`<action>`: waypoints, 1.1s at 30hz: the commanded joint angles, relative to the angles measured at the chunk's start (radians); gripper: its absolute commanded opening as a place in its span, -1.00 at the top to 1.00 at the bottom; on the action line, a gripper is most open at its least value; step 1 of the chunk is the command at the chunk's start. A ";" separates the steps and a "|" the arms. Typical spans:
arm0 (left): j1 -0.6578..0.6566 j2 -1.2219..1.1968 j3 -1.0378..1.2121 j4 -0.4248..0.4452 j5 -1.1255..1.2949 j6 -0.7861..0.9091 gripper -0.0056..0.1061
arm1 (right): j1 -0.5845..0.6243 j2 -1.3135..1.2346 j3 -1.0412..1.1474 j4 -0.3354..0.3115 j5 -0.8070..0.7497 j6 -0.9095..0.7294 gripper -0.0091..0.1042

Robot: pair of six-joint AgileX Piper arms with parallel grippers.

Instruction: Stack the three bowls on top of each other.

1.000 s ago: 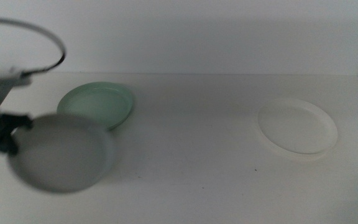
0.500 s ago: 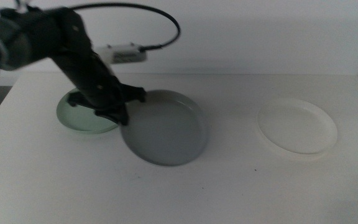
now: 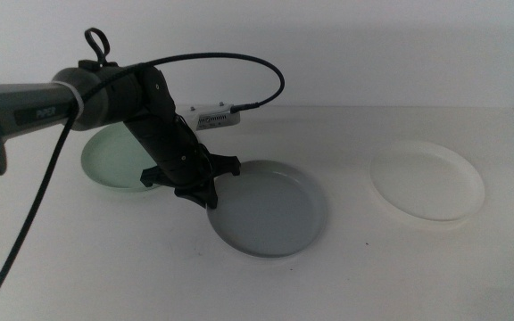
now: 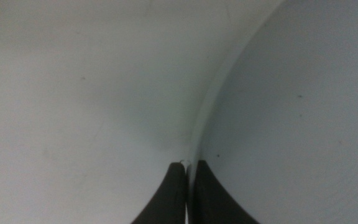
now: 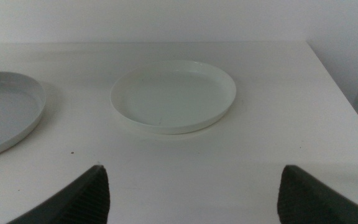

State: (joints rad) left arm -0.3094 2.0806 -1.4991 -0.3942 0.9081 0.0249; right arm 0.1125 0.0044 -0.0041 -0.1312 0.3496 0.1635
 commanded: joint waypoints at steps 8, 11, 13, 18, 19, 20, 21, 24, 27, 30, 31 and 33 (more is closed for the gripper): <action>0.014 -0.001 -0.053 -0.015 0.147 0.031 -0.21 | -0.004 -0.004 0.004 -0.006 -0.006 -0.004 -0.56; 0.052 -0.049 -0.126 0.014 0.257 0.034 -0.79 | -0.004 -0.004 0.004 -0.006 -0.006 -0.004 -0.56; 0.075 -0.106 -0.158 0.075 0.247 0.000 -0.78 | -0.004 -0.004 0.004 -0.006 -0.006 -0.004 -0.56; 0.184 -0.182 -0.212 0.296 0.217 -0.171 -0.78 | -0.004 -0.004 0.004 -0.006 -0.006 -0.004 -0.56; 0.227 -0.165 -0.232 0.283 0.227 -0.151 -0.78 | -0.004 -0.004 0.004 -0.006 -0.006 -0.004 -0.56; 0.272 -0.142 -0.259 0.259 0.238 -0.119 -0.78 | -0.004 -0.004 0.004 -0.006 -0.006 -0.004 -0.56; 0.312 -0.110 -0.289 0.224 0.245 -0.083 -0.78 | -0.004 -0.004 0.004 -0.006 -0.006 -0.004 -0.56; 0.394 -0.002 -0.379 0.152 0.254 0.008 -0.78 | -0.004 -0.004 0.004 -0.006 -0.006 -0.004 -0.56; 0.419 0.104 -0.449 0.165 0.254 0.038 -0.78 | -0.004 -0.004 0.004 -0.006 -0.006 -0.004 -0.56; 0.424 0.188 -0.499 0.205 0.228 0.054 -0.78 | -0.004 -0.004 0.004 -0.006 -0.006 -0.004 -0.56; 0.424 0.204 -0.508 0.207 0.219 0.054 -0.78 | -0.004 -0.004 0.004 -0.006 -0.006 -0.004 -0.56; 0.424 0.238 -0.513 0.204 0.198 0.069 -0.78 | -0.004 -0.004 0.004 -0.006 -0.006 -0.004 -0.56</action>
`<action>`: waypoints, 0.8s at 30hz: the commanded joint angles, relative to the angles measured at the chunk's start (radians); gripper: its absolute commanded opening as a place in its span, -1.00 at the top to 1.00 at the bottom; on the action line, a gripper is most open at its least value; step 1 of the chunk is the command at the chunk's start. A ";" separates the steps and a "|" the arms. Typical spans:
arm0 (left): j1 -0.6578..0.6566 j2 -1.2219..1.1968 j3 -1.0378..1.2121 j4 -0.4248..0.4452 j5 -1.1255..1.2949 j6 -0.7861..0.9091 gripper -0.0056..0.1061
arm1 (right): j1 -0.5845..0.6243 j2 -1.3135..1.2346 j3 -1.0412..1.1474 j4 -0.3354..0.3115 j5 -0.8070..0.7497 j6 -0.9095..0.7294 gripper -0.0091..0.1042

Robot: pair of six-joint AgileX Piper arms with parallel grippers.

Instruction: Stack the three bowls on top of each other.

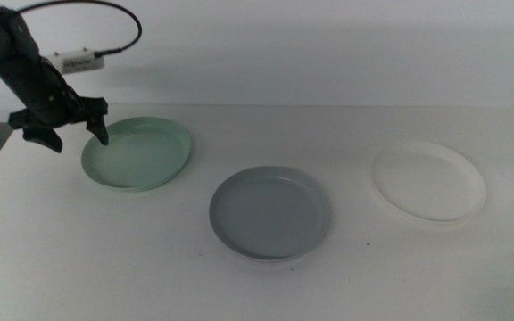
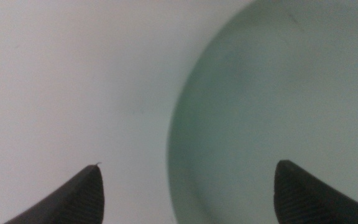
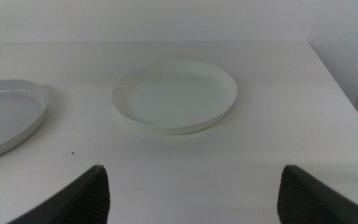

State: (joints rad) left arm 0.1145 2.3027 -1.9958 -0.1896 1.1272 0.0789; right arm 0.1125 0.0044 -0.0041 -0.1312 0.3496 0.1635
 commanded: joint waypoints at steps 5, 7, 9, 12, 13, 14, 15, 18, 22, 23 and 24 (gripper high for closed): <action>-0.002 0.050 -0.016 -0.001 -0.054 0.028 -0.74 | -0.004 -0.004 0.004 -0.006 -0.006 -0.004 -0.56; -0.003 0.055 -0.014 -0.001 -0.070 0.028 -0.67 | -0.004 -0.004 0.004 -0.006 -0.006 -0.004 -0.56; -0.004 0.059 -0.014 -0.001 -0.078 0.028 -0.57 | -0.004 -0.004 0.004 -0.006 -0.006 -0.004 -0.56; -0.004 0.069 -0.011 -0.014 -0.078 0.026 -0.36 | -0.004 -0.004 0.004 -0.006 -0.006 -0.004 -0.56; -0.004 0.071 -0.011 -0.022 -0.070 0.022 -0.28 | -0.004 -0.004 0.004 -0.006 -0.006 -0.004 -0.56; -0.004 0.076 -0.011 -0.031 -0.068 0.013 -0.21 | -0.004 -0.004 0.004 -0.006 -0.006 -0.004 -0.56; -0.004 0.082 -0.011 -0.038 -0.066 0.011 -0.13 | -0.004 -0.004 0.004 -0.006 -0.006 -0.004 -0.56; -0.004 0.084 -0.011 -0.052 -0.064 0.007 0.05 | -0.004 -0.004 0.004 -0.006 -0.006 -0.004 -0.56; -0.004 0.074 -0.040 -0.055 0.003 0.000 0.43 | -0.004 -0.004 0.004 -0.006 -0.006 -0.004 -0.56; -0.002 0.062 -0.049 -0.055 0.019 0.003 0.53 | -0.004 -0.004 0.004 -0.006 -0.006 -0.004 -0.56; -0.002 0.041 -0.052 -0.055 0.028 0.007 0.64 | -0.004 -0.004 0.004 -0.006 -0.006 -0.004 -0.56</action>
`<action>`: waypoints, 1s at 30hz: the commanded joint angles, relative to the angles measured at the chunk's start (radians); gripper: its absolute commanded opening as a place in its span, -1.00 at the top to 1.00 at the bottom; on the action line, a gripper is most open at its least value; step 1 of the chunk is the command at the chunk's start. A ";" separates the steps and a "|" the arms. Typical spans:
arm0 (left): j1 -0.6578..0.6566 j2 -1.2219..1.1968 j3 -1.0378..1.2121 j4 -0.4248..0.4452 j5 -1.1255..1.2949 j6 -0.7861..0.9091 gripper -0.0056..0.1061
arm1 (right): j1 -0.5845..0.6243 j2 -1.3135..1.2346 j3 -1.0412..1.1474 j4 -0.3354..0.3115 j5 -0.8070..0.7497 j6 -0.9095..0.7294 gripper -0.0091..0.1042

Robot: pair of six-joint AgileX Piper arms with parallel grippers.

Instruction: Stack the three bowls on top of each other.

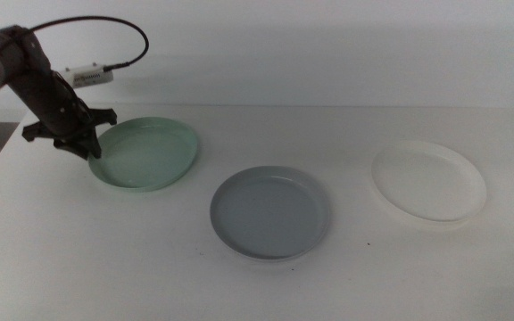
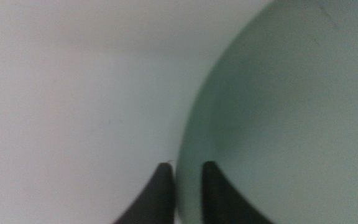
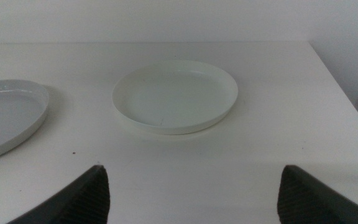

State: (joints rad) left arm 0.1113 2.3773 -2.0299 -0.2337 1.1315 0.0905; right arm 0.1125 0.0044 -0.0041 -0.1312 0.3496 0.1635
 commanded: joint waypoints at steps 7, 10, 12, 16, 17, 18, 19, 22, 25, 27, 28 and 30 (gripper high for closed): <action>-0.037 -0.279 0.068 0.018 0.006 -0.013 0.93 | -0.004 -0.004 0.004 -0.006 -0.006 -0.004 -0.56; -0.075 -0.398 0.179 0.143 -0.047 -0.081 0.93 | -0.004 -0.004 0.004 -0.006 -0.006 -0.004 -0.56; -0.085 -0.452 0.247 0.185 -0.102 -0.118 0.92 | -0.004 -0.004 0.004 -0.006 -0.006 -0.004 -0.56; -0.068 -0.461 0.274 0.174 -0.101 -0.114 0.71 | -0.004 -0.004 0.004 -0.006 -0.006 -0.004 -0.56; -0.061 -0.451 0.274 0.174 -0.106 -0.107 0.55 | -0.004 -0.004 0.004 -0.006 -0.006 -0.004 -0.56; -0.057 -0.439 0.274 0.174 -0.111 -0.097 0.38 | -0.004 -0.004 0.004 -0.006 -0.006 -0.004 -0.56; -0.052 -0.424 0.274 0.174 -0.123 -0.097 0.16 | -0.004 -0.004 0.004 -0.006 -0.006 -0.004 -0.56; -0.050 -0.369 0.274 0.179 -0.180 -0.074 -0.55 | -0.004 -0.004 0.004 -0.006 -0.006 -0.004 -0.56; -0.050 -0.301 0.274 0.161 -0.248 -0.042 -0.78 | -0.004 -0.004 0.004 -0.006 -0.006 -0.004 -0.56; -0.050 -0.251 0.274 0.136 -0.294 -0.035 -0.78 | -0.004 -0.004 0.004 -0.006 -0.006 -0.004 -0.56; -0.050 -0.227 0.274 0.130 -0.313 -0.035 -0.78 | -0.004 -0.004 0.004 -0.006 -0.006 -0.004 -0.56; -0.050 -0.189 0.274 0.116 -0.338 -0.027 -0.78 | -0.004 -0.004 0.004 -0.006 -0.006 -0.004 -0.56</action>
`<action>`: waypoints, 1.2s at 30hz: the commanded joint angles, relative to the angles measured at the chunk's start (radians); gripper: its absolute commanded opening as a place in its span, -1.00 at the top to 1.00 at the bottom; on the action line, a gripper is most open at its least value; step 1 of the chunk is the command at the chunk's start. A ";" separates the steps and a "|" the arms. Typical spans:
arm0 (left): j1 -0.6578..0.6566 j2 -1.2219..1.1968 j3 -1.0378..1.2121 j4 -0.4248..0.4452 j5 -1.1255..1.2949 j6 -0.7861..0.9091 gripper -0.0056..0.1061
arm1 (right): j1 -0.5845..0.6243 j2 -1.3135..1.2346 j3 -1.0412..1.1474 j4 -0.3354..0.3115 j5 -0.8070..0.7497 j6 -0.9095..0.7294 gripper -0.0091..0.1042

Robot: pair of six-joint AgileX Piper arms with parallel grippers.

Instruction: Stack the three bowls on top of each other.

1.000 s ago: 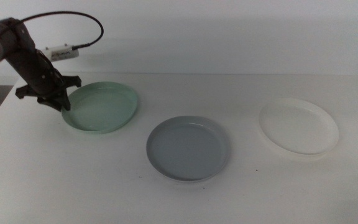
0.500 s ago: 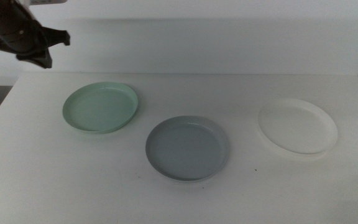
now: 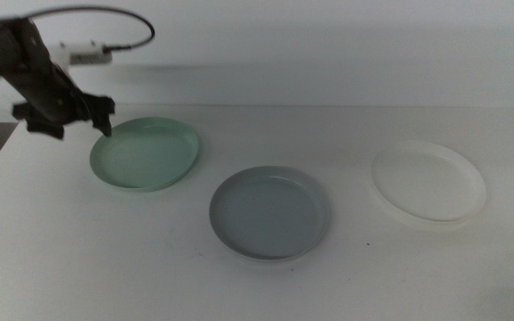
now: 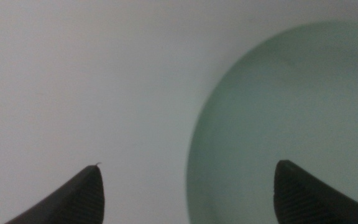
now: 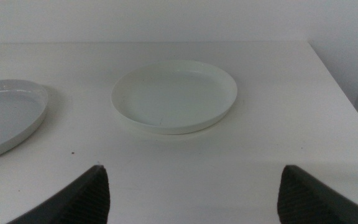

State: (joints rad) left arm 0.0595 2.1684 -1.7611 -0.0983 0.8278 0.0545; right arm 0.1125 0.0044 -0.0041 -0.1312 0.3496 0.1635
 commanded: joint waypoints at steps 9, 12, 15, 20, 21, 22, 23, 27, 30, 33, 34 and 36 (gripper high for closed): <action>0.002 0.120 0.005 -0.115 -0.053 0.035 -0.46 | -0.004 -0.004 0.004 -0.006 -0.006 -0.004 -0.56; 0.009 0.139 0.005 -0.172 -0.032 0.035 -0.04 | -0.004 -0.004 0.004 -0.006 -0.006 -0.004 -0.56; 0.042 0.146 0.005 -0.254 0.020 0.090 0.57 | -0.004 -0.004 0.004 -0.006 -0.006 -0.004 -0.56; 0.072 0.005 0.053 -0.326 0.048 0.278 0.93 | -0.004 -0.004 0.004 -0.006 -0.006 -0.004 -0.56; 0.068 -0.070 0.096 -0.326 0.025 0.278 0.93 | -0.004 -0.004 0.004 -0.006 -0.006 -0.004 -0.56; 0.057 -0.126 0.154 -0.333 -0.013 0.278 0.93 | -0.004 -0.004 0.004 -0.006 -0.006 -0.004 -0.56; 0.041 -0.197 0.222 -0.339 -0.060 0.275 0.93 | -0.004 -0.004 0.004 -0.006 -0.006 -0.004 -0.56; -0.067 -0.412 0.463 -0.335 -0.218 0.189 0.93 | -0.004 -0.004 0.004 -0.006 -0.006 -0.004 -0.56; -0.167 -0.455 0.543 -0.326 -0.262 0.125 0.93 | -0.004 -0.004 0.004 -0.006 -0.006 -0.004 -0.56; -0.272 -0.425 0.551 -0.323 -0.267 0.096 0.93 | -0.004 -0.004 0.004 -0.006 -0.006 -0.004 -0.56; -0.302 -0.411 0.551 -0.325 -0.281 0.094 0.93 | -0.004 -0.004 0.004 -0.006 -0.006 -0.004 -0.56; -0.347 -0.384 0.551 -0.327 -0.303 0.070 0.93 | -0.004 -0.004 0.004 -0.006 -0.006 -0.004 -0.56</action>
State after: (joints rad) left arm -0.2563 1.7730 -1.2129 -0.4199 0.5621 0.1538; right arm 0.1125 0.0044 -0.0041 -0.1312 0.3496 0.1635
